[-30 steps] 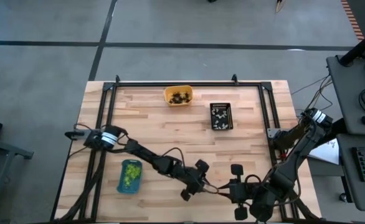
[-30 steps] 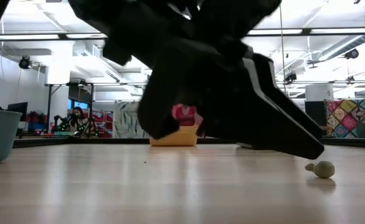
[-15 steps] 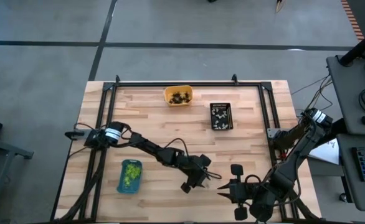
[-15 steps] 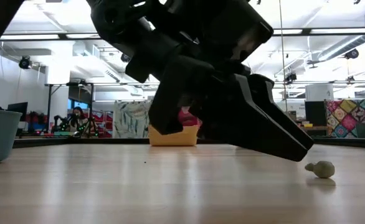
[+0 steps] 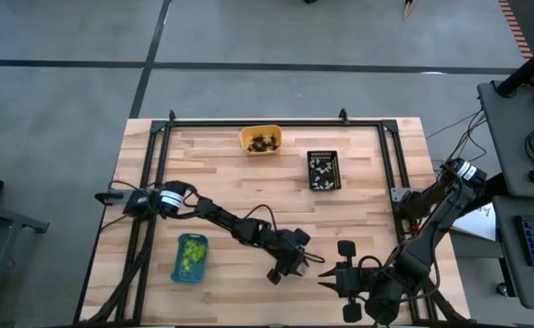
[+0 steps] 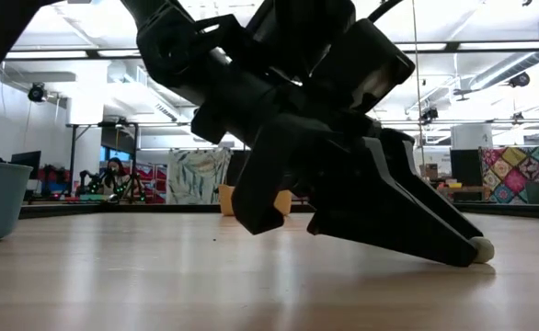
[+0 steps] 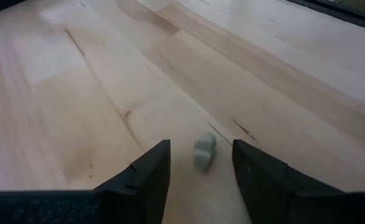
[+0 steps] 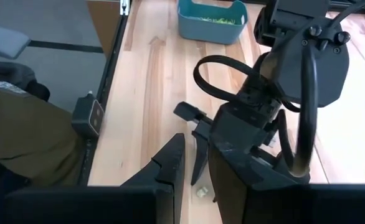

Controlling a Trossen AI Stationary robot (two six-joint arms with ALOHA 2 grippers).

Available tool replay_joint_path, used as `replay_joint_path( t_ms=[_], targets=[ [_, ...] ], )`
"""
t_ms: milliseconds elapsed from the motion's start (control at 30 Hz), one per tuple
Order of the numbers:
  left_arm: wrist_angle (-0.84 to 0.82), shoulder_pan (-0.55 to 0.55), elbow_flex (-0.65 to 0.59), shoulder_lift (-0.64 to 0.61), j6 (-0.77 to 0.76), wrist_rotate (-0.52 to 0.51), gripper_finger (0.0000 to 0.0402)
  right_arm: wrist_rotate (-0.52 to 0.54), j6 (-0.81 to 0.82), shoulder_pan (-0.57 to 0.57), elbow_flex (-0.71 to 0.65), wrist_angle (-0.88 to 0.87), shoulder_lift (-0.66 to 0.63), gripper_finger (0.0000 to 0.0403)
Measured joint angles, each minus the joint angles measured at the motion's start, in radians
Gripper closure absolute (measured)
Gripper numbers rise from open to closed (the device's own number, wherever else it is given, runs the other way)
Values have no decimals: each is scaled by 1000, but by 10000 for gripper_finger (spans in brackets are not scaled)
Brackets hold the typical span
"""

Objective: Sort Halloween decoration
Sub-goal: Put the white skull toy into the black bin

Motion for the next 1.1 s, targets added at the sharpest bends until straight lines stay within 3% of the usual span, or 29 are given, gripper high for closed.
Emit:
replay_joint_path(
  t_ms=[567,833,1100],
  targets=[
    [2,-1,-3,1,6,1,358,16,32,0,-34,8,0,342],
    [-8,-1,-3,-5,-24,-7,365,16,43,0,-35,8,0,342],
    [-124,42,-10,-119,10,-15,365,16,46,0,-33,12,0,342]
  ],
)
